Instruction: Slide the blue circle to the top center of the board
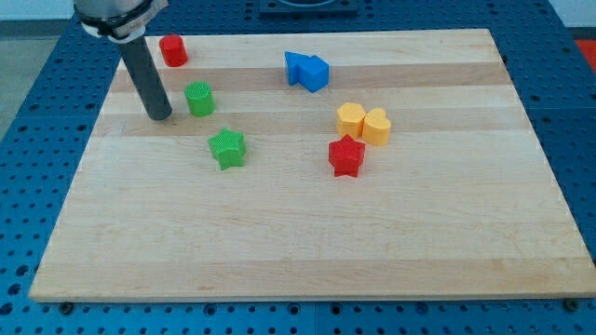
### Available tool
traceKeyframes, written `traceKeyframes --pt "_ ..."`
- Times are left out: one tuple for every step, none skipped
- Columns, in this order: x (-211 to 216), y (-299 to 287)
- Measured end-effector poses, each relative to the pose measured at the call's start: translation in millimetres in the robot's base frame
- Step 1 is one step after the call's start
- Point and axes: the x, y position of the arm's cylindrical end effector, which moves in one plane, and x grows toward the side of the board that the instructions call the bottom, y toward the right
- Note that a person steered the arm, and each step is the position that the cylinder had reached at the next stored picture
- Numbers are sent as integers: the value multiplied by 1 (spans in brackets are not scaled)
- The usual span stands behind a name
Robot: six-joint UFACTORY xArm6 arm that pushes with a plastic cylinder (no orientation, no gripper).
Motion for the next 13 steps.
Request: traceKeyframes --pt "-1 32" --pt "1 59" --pt "-13 65" --pt "-27 77" --pt "-41 92" --pt "-55 104" --pt "-72 106" --pt "-83 113" --pt "-83 121" --pt "-82 124" --pt "-76 133" --pt "-76 154" --pt "-76 168"
